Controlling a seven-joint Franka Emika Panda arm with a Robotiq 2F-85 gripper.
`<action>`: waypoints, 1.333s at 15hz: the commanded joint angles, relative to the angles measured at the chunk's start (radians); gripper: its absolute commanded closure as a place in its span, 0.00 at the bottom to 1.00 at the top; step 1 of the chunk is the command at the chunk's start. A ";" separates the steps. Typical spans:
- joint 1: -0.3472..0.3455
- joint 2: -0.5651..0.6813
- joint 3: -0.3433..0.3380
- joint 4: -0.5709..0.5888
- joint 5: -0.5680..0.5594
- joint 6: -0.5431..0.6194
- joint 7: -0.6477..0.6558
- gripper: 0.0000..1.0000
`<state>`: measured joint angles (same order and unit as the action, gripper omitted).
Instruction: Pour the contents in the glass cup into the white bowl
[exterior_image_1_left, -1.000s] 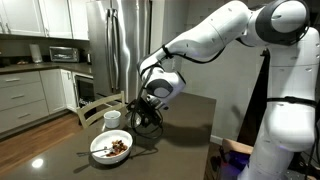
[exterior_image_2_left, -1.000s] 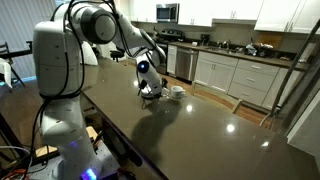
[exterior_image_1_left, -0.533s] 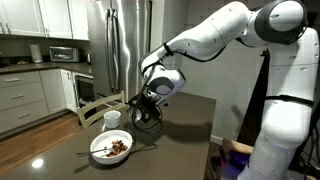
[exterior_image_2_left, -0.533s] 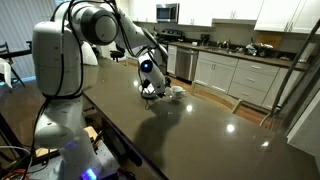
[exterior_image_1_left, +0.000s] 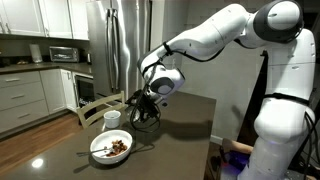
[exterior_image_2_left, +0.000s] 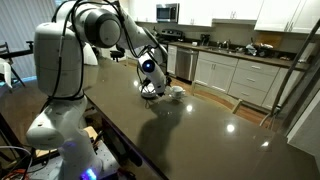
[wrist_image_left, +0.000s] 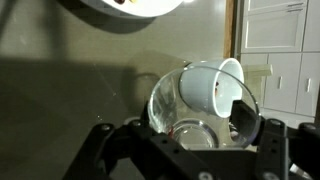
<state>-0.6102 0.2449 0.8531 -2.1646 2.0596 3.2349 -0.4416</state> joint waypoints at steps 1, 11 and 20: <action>-0.134 0.049 0.131 -0.002 -0.084 0.010 0.094 0.46; -0.466 0.192 0.430 -0.034 -0.308 0.034 0.296 0.46; -0.568 0.189 0.498 -0.105 -0.508 -0.012 0.545 0.46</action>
<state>-1.1411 0.4432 1.3211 -2.2439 1.6178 3.2353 0.0052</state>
